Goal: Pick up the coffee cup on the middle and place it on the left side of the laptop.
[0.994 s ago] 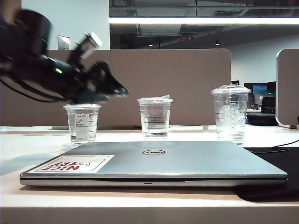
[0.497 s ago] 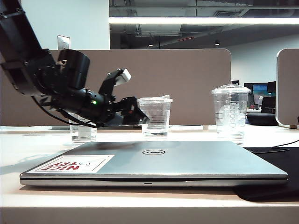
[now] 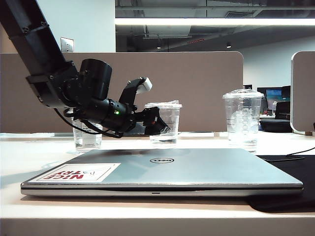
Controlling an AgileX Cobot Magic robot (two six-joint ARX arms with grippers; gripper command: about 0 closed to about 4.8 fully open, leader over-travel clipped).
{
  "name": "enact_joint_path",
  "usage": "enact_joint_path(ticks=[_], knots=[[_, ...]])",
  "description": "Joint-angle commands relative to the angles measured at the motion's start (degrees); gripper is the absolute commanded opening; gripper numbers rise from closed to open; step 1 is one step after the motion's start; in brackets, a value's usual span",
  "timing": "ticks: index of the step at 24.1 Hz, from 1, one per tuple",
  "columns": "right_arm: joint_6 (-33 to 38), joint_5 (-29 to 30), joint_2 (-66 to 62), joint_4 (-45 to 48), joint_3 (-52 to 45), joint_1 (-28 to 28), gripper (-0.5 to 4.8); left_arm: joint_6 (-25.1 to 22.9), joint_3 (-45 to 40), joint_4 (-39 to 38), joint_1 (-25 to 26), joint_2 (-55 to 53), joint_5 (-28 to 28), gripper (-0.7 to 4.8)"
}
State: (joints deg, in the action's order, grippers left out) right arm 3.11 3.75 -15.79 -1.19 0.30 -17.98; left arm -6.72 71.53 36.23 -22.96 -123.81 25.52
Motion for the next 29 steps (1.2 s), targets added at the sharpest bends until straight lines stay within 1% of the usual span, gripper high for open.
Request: enact_joint_path(ticks=[1, 4, 8, 19, 23, 29], knots=[[-0.13, 0.26, -0.09, 0.98, -0.22, 0.04, -0.05, -0.2, 1.95, 0.74, -0.17, -1.16, -1.4, 4.79], [-0.13, 0.24, -0.09, 1.01, -0.22, 0.04, -0.05, -0.09, 4.31, 0.74, -0.24, -2.99, -1.07, 4.79], [-0.13, 0.24, -0.09, 0.98, -0.22, 0.04, -0.05, 1.2, 7.17, 1.14, -0.7, -5.18, -0.63, 4.79], [-0.13, 0.24, -0.09, 0.98, -0.22, 0.04, -0.05, 1.97, 8.15, 3.37, -0.72, -6.91, 0.5, 4.79], [-0.13, 0.24, -0.09, 1.01, -0.22, 0.04, -0.05, 2.64, 8.15, 4.79, -0.72, -6.91, 1.73, 4.79], [-0.13, 0.24, -0.09, 0.98, -0.22, 0.04, -0.05, 2.67, 8.17, 6.73, -0.72, -6.91, 1.73, 4.79]])
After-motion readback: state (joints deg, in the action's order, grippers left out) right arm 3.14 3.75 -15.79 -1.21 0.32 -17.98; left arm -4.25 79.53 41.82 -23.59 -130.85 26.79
